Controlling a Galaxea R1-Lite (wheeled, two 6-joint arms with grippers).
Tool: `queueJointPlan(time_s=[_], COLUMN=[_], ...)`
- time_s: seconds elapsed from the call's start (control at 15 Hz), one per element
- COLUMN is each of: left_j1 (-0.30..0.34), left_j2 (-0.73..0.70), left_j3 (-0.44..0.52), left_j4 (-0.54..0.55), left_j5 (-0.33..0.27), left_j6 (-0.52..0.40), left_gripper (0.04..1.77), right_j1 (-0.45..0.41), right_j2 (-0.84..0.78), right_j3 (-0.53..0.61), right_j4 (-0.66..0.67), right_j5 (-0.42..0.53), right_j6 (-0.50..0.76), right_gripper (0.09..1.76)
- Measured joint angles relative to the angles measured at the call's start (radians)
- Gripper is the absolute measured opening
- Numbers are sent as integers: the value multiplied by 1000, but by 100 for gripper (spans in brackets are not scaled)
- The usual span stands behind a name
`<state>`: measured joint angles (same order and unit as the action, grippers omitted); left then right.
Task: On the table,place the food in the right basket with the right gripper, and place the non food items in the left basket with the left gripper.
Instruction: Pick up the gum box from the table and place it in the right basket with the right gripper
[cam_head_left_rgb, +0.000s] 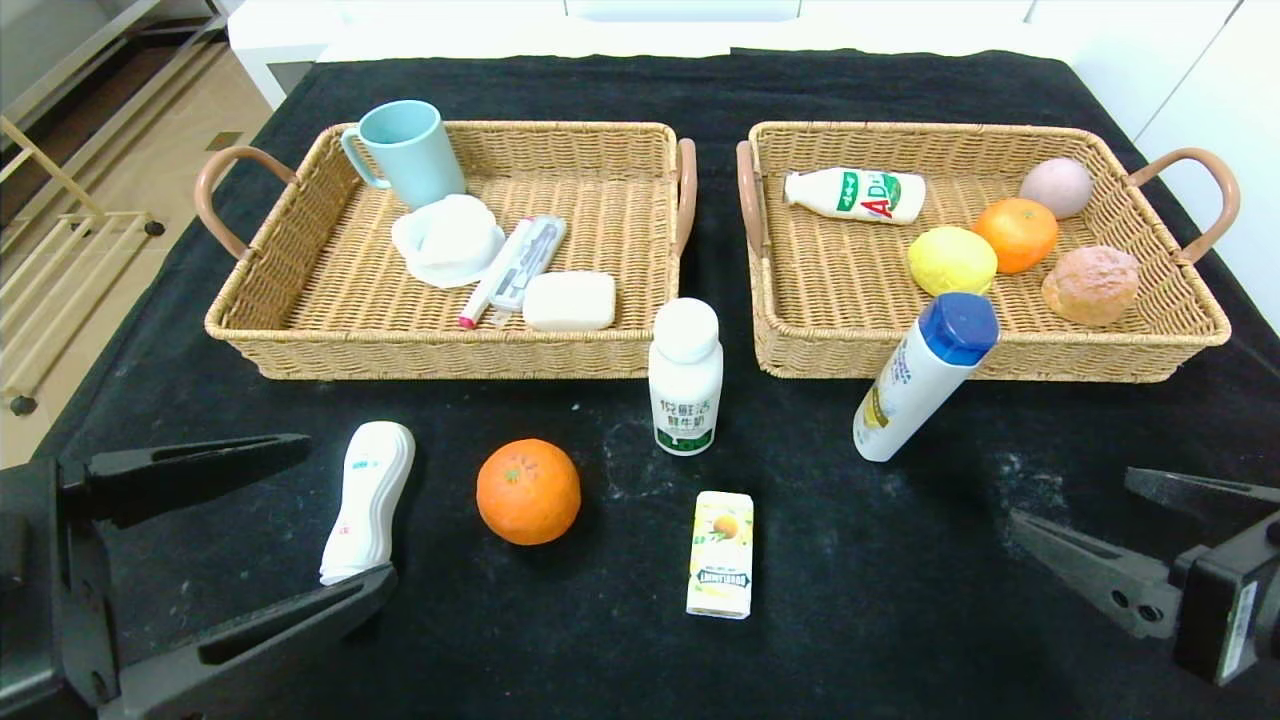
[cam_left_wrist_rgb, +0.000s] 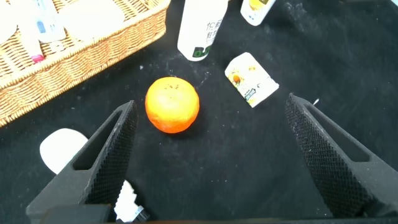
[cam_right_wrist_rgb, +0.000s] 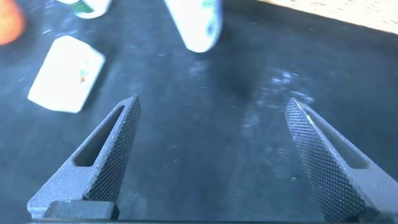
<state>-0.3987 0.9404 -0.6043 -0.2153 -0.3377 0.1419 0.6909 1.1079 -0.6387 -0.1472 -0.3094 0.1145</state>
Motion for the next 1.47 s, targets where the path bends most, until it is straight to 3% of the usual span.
queueJointPlan(time_s=[0.6, 0.87, 1.2, 1.47], left_j1=[0, 1, 4, 6], left_j2=[3, 3, 0, -6], left_j3=[1, -2, -7, -11], left_j4=[1, 0, -1, -1], left_j5=[0, 1, 4, 4], left_j6=[6, 6, 6, 6], left_gripper=[172, 172, 172, 172], right_j1=[157, 224, 335, 375], right_j2=[31, 109, 271, 379], right_j3=[10, -50, -213, -260], right_j4=[-6, -4, 39, 44], right_j5=[0, -13, -146, -201], right_j6=[-21, -23, -19, -16], right_gripper=[170, 170, 170, 170])
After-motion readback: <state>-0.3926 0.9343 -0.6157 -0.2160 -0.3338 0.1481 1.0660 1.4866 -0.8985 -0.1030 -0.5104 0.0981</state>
